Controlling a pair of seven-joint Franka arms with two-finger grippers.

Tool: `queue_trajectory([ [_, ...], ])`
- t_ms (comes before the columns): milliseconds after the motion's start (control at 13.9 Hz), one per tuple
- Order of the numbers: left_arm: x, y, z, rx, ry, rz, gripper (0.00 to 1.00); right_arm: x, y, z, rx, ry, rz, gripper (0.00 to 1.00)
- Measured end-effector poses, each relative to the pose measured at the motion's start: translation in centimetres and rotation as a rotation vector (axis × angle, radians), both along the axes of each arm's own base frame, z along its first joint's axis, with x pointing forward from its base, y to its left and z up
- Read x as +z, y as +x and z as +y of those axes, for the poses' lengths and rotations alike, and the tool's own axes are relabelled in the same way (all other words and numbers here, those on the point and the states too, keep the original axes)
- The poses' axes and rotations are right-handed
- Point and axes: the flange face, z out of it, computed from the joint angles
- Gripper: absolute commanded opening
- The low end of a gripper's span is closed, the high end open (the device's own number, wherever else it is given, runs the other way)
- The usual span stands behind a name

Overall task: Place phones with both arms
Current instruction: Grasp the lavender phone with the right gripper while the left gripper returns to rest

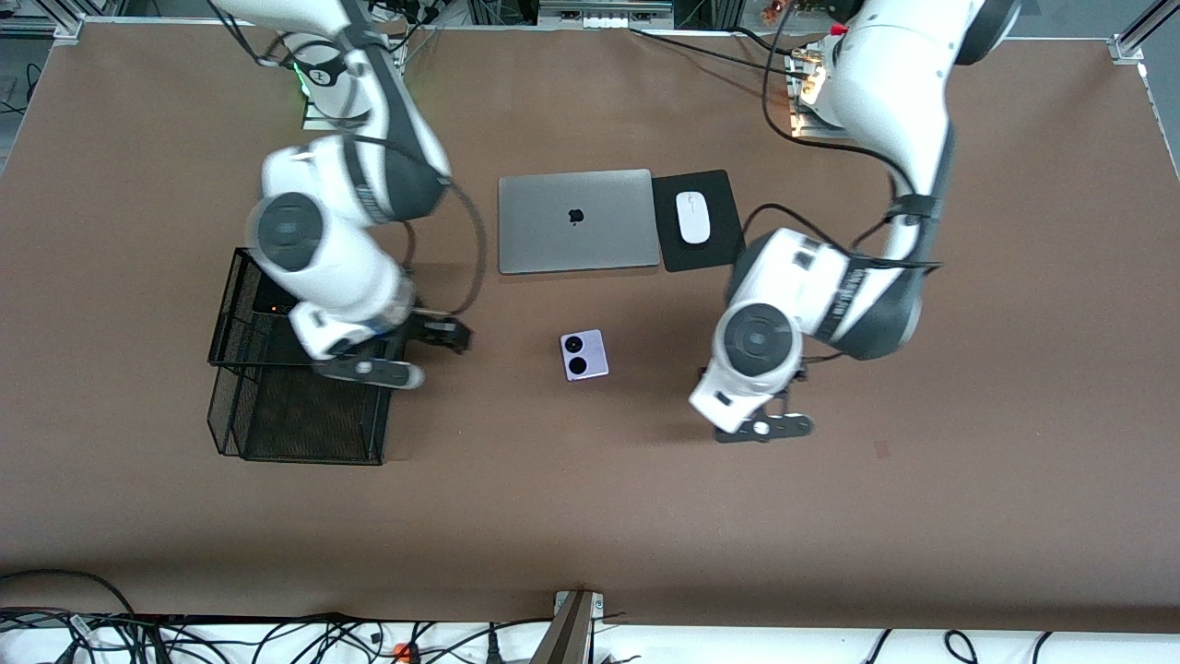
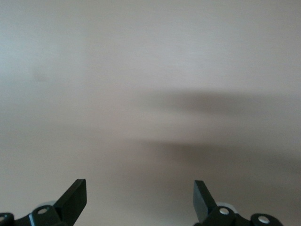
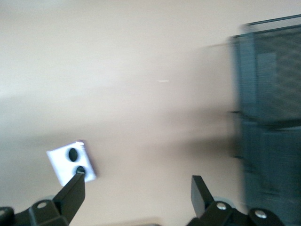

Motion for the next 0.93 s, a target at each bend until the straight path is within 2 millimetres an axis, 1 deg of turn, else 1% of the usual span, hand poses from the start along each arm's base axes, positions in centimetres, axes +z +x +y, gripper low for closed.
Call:
queue_trajectory([
  [143,2.5,1.0,6.0,-0.051,-0.017,0.024,1.0,-3.0,-0.2,5.8,-0.004,0.01,-0.026,1.0],
  [215,4.4,1.2,9.3,-0.065,-0.028,0.031,1.0,-4.8,-0.1,8.1,-0.01,0.014,-0.033,1.0],
  [359,8.8,0.9,15.4,-0.075,-0.047,0.037,1.0,-8.6,-0.2,11.4,0.0,0.016,-0.053,1.0],
  [430,11.2,0.5,18.1,-0.081,-0.056,0.034,1.0,-10.6,-0.6,12.7,0.017,0.008,-0.067,1.0],
  [502,13.6,-0.1,20.3,-0.089,-0.064,0.029,1.0,-12.5,-1.1,13.7,0.036,-0.002,-0.08,1.0],
  [574,15.7,-0.9,21.9,-0.098,-0.071,0.027,1.0,-14.1,-1.7,14.6,0.055,-0.011,-0.094,1.0],
  [717,19.4,-2.6,23.6,-0.123,-0.08,0.024,1.0,-16.5,-2.7,15.8,0.081,-0.027,-0.108,1.0],
  [789,21.1,-3.4,24.1,-0.137,-0.084,0.023,1.0,-17.2,-3.0,16.1,0.097,-0.043,-0.112,1.0],
  [932,24.0,-5.2,24.3,-0.15,-0.089,0.015,1.0,-17.9,-3.4,16.4,0.149,-0.1,-0.138,1.0],
])
